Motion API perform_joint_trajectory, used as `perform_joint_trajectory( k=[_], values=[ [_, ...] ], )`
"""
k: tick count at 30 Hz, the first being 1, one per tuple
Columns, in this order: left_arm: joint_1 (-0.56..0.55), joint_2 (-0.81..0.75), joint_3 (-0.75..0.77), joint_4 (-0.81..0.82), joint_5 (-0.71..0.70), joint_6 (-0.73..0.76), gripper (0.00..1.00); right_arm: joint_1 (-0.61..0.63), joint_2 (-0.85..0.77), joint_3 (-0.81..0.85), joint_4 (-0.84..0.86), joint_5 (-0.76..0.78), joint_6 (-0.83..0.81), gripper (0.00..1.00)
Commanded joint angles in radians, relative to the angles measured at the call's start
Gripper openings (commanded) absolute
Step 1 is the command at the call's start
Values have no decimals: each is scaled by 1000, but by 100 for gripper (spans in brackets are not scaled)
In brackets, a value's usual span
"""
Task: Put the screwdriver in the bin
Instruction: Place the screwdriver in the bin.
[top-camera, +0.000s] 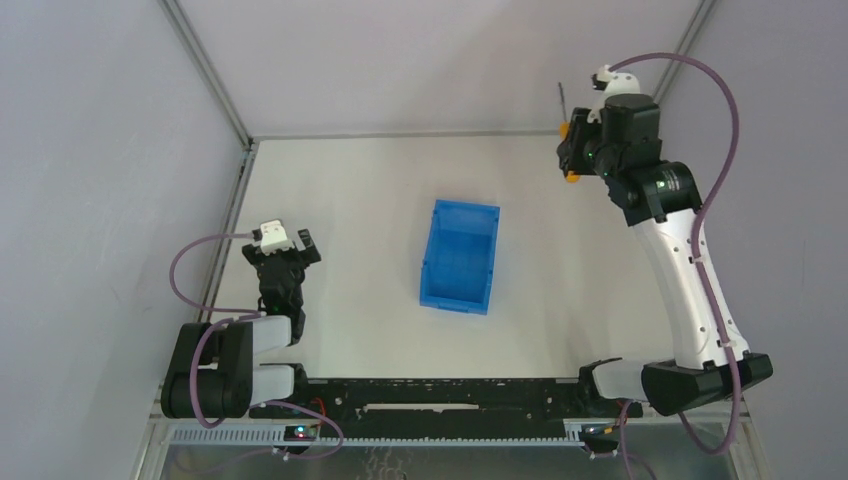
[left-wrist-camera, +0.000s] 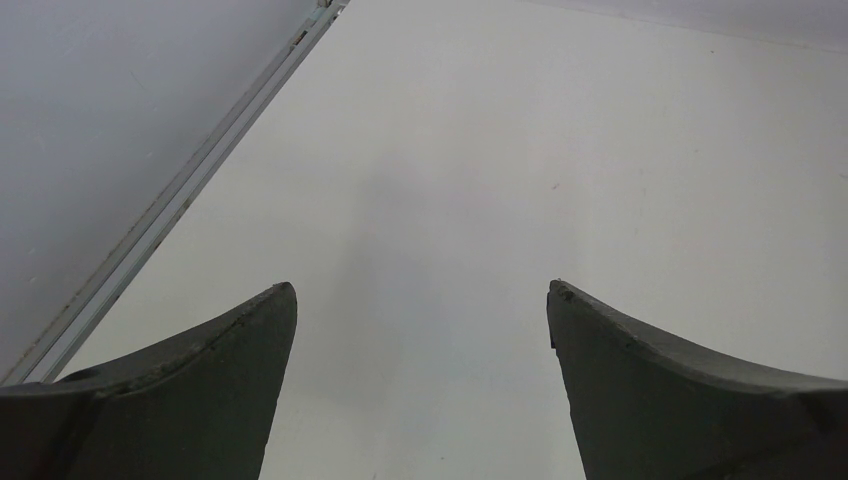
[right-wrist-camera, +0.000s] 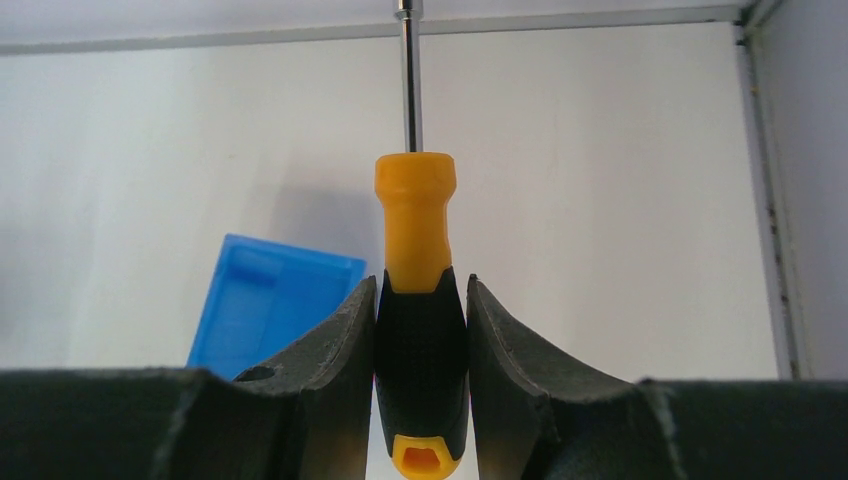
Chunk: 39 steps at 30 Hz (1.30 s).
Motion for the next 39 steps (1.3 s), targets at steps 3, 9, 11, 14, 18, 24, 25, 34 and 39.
perform_joint_trajectory(
  k=[3, 9, 11, 14, 18, 24, 25, 34, 39],
  values=[
    [-5, -11, 38, 32, -15, 25, 100, 181, -14, -5, 51, 113, 81, 9],
    [-5, -11, 39, 32, -15, 25, 100, 340, 11, -23, 114, 202, 163, 5],
    [-5, -11, 39, 32, -16, 25, 100, 392, 22, -25, 136, 251, 187, 5],
    [-5, -11, 39, 32, -16, 25, 100, 461, 31, -52, 186, 318, 222, 5],
    [-5, -11, 38, 32, -16, 25, 100, 515, 33, -104, 219, 354, 275, 6],
    [-5, -11, 38, 33, -15, 25, 100, 568, 6, -247, 280, 391, 361, 5],
    [-5, -11, 38, 32, -16, 25, 100, 576, 4, -271, 289, 391, 369, 5],
    [-5, -11, 38, 33, -16, 25, 100, 653, 69, -390, 262, 421, 461, 5],
    [-5, -11, 38, 33, -16, 25, 100, 703, 138, -436, 262, 432, 510, 5]
  ],
)
